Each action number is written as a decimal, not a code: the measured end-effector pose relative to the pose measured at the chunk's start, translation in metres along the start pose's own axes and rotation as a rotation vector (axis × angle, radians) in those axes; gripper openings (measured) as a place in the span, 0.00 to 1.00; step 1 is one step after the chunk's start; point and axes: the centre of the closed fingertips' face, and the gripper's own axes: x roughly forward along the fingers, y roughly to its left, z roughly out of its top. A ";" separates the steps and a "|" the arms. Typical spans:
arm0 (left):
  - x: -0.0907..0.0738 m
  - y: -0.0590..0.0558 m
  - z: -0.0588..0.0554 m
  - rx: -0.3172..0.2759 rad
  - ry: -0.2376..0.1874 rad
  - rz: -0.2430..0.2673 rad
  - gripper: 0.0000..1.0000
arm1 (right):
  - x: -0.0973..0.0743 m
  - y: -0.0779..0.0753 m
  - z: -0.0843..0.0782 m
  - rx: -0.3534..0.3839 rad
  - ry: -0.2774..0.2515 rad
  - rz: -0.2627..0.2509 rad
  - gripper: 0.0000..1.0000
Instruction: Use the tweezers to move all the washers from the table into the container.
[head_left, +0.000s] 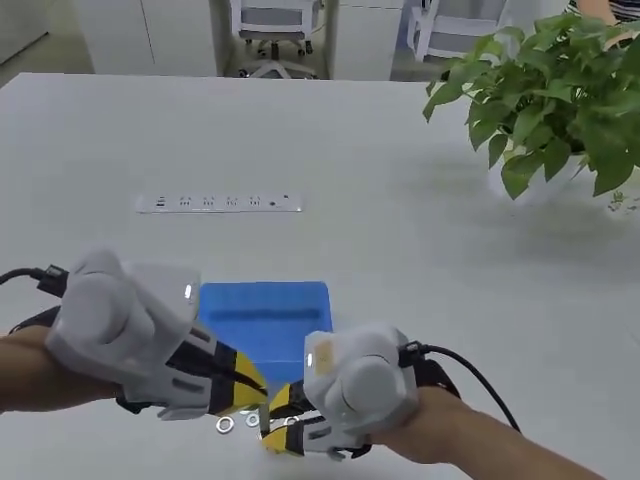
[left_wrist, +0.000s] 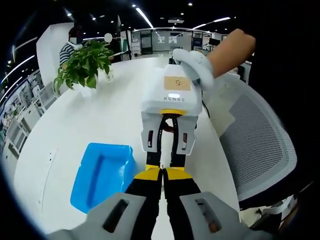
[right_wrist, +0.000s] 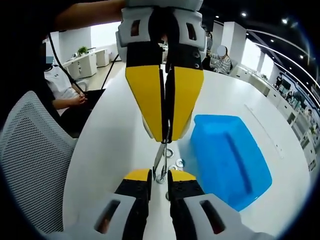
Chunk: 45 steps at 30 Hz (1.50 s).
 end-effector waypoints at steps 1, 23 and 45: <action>0.000 0.000 0.000 0.000 -0.001 -0.001 0.05 | 0.000 0.000 0.001 0.003 -0.003 -0.001 0.14; 0.000 -0.003 -0.001 0.017 0.011 0.008 0.06 | 0.002 0.001 0.000 0.060 0.009 0.010 0.09; -0.029 0.010 0.005 -0.199 -0.160 0.135 0.77 | -0.019 -0.001 0.017 0.075 -0.022 -0.002 0.09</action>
